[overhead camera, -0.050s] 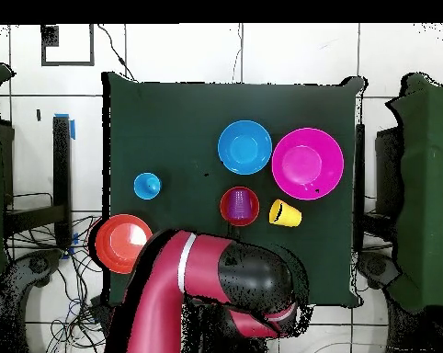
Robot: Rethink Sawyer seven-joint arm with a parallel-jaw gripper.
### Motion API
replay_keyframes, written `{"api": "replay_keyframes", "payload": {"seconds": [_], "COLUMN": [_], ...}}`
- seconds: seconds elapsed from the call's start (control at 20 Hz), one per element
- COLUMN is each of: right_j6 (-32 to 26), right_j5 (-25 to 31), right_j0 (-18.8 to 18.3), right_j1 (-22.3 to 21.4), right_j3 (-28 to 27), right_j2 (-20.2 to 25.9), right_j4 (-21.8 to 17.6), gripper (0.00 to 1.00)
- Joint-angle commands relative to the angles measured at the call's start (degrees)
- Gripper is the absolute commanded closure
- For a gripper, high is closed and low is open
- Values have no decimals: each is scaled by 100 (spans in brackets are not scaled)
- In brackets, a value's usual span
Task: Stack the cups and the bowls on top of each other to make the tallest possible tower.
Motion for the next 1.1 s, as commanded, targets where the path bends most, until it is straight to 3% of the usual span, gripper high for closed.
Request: {"api": "replay_keyframes", "payload": {"seconds": [0.05, 0.45, 0.5, 0.65, 0.85, 1.1], "right_j6": [268, 34, 3, -81, 24, 147], "right_j5": [1181, 1513, 1534, 1480, 1244, 1415], "right_j0": [52, 115, 165, 236, 154, 222], "right_j1": [79, 595, 616, 641, 595, 344], "right_j3": [-1094, -1942, -2003, -2067, -1810, -1460], "right_j2": [783, 934, 910, 884, 983, 927], "right_j4": [184, 458, 433, 428, 720, 630], "gripper": [0, 0, 100, 100, 100, 100]}}
